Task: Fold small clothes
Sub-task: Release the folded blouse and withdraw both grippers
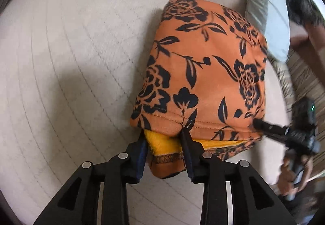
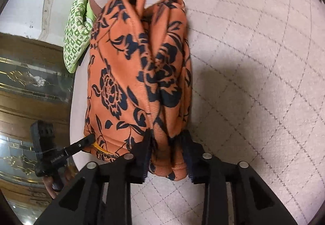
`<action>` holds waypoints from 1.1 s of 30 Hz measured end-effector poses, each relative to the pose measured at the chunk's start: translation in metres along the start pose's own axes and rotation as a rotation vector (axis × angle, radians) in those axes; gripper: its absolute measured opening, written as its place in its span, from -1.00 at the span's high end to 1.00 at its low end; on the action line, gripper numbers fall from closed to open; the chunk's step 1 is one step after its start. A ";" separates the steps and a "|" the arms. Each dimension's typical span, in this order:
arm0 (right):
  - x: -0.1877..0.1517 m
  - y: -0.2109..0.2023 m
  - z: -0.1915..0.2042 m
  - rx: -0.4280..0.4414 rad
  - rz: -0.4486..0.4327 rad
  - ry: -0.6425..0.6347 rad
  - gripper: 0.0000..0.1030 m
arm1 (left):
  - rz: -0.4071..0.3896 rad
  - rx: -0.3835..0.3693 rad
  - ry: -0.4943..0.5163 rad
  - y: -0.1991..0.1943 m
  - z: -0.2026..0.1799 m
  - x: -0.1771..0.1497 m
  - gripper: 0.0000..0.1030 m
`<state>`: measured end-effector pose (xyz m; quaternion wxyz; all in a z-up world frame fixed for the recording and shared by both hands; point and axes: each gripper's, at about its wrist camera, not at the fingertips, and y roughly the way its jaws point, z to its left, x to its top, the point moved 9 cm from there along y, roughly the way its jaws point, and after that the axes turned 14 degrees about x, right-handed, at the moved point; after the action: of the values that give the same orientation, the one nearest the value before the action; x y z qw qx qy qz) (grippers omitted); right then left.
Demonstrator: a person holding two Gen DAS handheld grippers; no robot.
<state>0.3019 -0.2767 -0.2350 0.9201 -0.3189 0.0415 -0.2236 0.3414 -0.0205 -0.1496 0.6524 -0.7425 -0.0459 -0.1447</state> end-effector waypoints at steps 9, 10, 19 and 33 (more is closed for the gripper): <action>-0.034 -0.011 0.011 -0.096 -0.134 -0.089 -0.04 | -0.206 0.191 0.032 -0.025 -0.007 -0.063 0.10; -0.044 -0.014 0.010 -0.083 -0.147 -0.079 -0.04 | -0.199 0.193 0.017 -0.025 -0.007 -0.076 0.09; -0.135 -0.040 0.018 -0.276 -0.225 -0.182 -0.24 | -0.256 0.359 0.051 -0.039 -0.019 -0.165 -0.04; -0.188 -0.060 0.057 -0.373 -0.269 -0.292 -0.66 | -0.407 0.438 0.003 -0.125 -0.024 -0.211 -0.37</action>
<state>0.1232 -0.2036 -0.1661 0.8037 -0.5146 -0.0937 -0.2838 0.1041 -0.0009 -0.0858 0.7549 -0.5593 -0.2228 -0.2603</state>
